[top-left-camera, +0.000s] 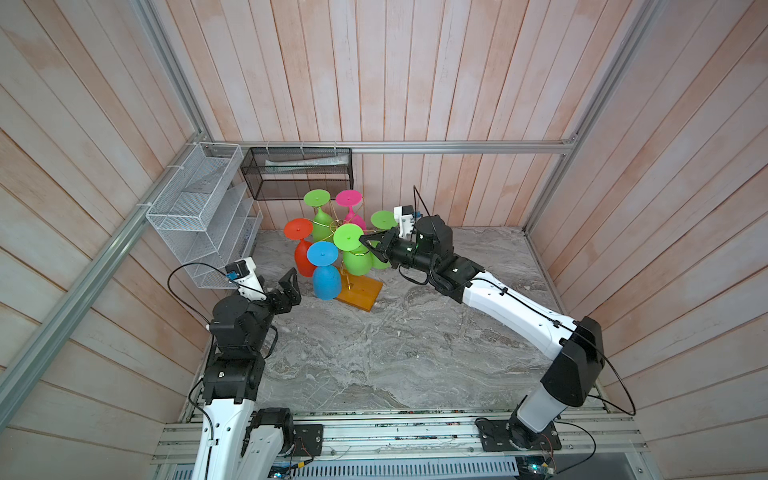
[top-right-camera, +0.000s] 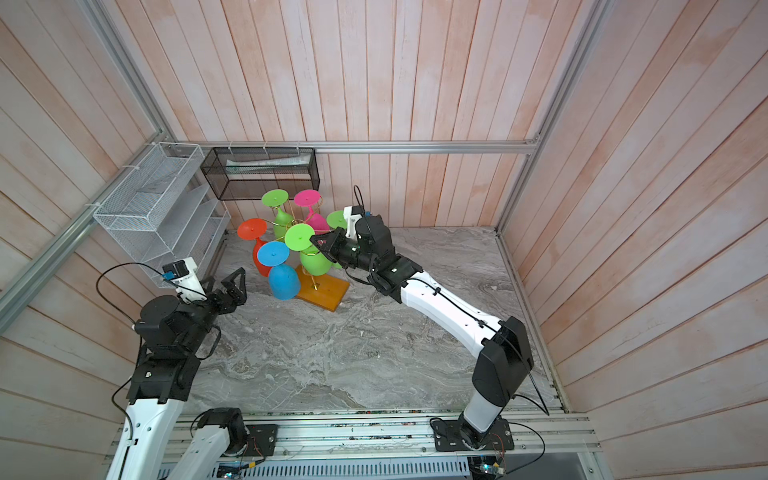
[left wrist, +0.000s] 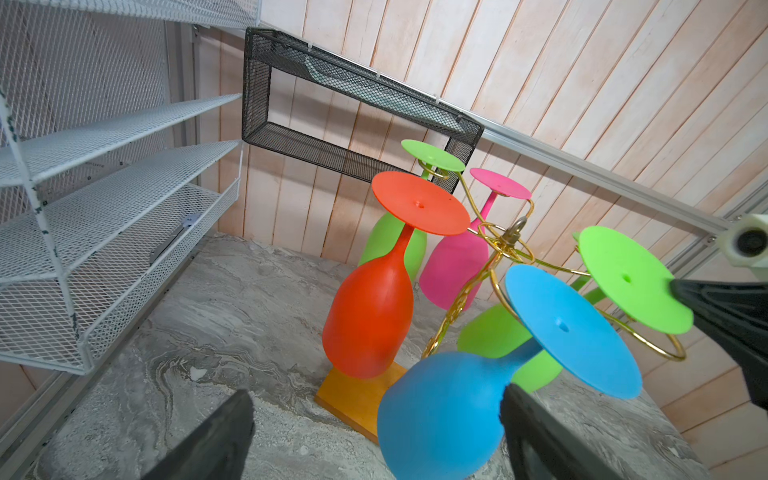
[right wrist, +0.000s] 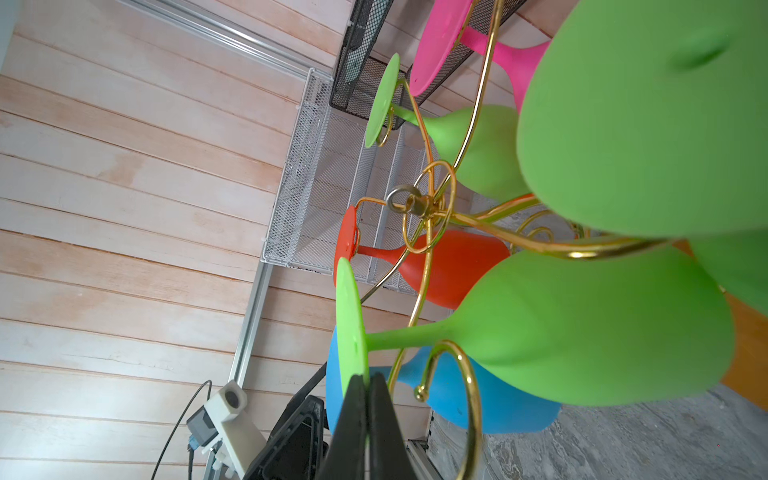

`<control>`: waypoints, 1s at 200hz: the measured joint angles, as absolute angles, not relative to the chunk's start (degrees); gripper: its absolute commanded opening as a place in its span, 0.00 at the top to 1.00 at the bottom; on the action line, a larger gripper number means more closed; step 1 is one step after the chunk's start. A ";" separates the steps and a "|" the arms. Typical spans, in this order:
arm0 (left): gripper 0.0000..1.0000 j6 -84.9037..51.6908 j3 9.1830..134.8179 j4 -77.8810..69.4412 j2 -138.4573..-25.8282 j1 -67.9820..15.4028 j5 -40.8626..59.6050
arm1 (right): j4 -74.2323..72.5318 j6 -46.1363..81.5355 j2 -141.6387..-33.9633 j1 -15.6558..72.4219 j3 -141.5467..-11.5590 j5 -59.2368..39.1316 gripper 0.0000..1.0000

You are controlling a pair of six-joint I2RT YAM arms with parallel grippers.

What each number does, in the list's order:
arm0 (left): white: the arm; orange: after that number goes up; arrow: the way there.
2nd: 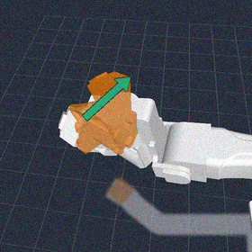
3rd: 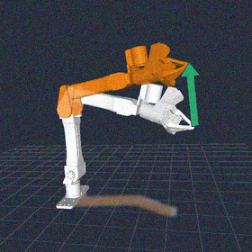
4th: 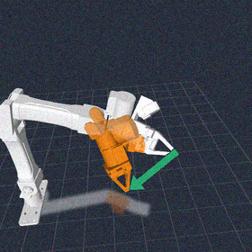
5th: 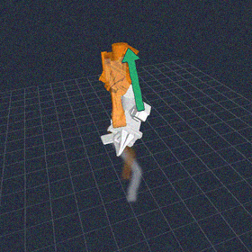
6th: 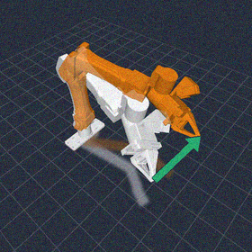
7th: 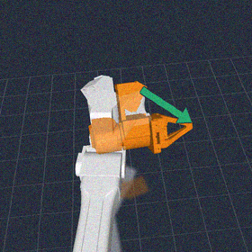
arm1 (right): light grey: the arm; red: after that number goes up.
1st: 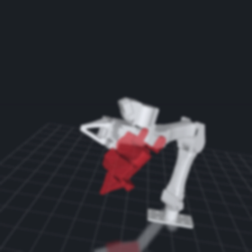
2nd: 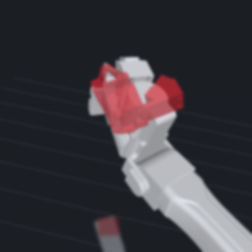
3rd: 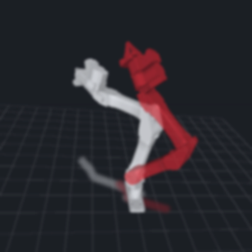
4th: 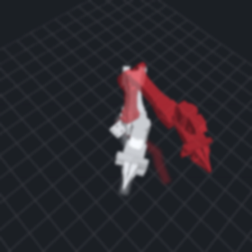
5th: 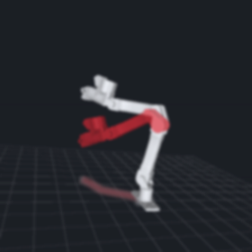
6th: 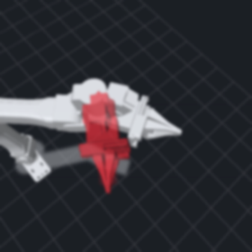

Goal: Take the wine glass off the wine glass rack
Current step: 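Close the right gripper on the green glass's foot and lift it off the rack, then pull the green glass from the rack with the right gripper while the left approaches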

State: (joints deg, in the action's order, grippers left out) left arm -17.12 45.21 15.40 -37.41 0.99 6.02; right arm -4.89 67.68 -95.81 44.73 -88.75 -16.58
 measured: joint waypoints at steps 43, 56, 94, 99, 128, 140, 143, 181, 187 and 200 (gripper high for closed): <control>0.06 -17.12 45.21 15.40 -37.82 0.54 6.02 | -5.26 67.70 -95.50 41.78 -88.33 -16.56 1.00; 0.06 -17.12 45.21 15.42 -37.93 0.34 6.02 | -5.39 67.70 -94.85 41.15 -87.59 -16.51 1.00; 0.07 -17.12 45.23 15.44 -38.59 -0.27 5.98 | -6.66 67.88 -90.59 40.47 -82.87 -16.49 1.00; 0.07 -17.12 45.23 15.44 -38.63 -0.45 5.98 | -6.87 67.99 -89.91 40.45 -82.06 -16.53 1.00; 0.07 -17.12 45.43 15.59 -38.96 -1.41 5.67 | -7.92 68.60 -86.15 40.36 -77.82 -16.40 1.00; 0.07 -17.10 45.60 15.64 -39.05 -2.00 5.48 | -8.43 68.90 -84.68 40.34 -75.99 -16.34 1.00; 0.07 -17.10 45.65 15.66 -39.05 -2.11 5.45 | -8.58 68.97 -84.23 40.34 -75.48 -16.32 1.00; 0.07 -16.32 46.92 15.88 -39.27 -3.97 3.88 | -9.13 69.04 -79.53 40.34 -70.17 -15.81 1.00; 0.07 -16.01 47.20 15.97 -39.27 -4.25 3.60 | -9.06 69.04 -78.70 40.34 -69.36 -15.64 1.00; 0.07 -15.09 48.21 16.43 -39.27 -4.75 2.94 | -8.99 69.04 -76.97 40.36 -67.85 -15.22 1.00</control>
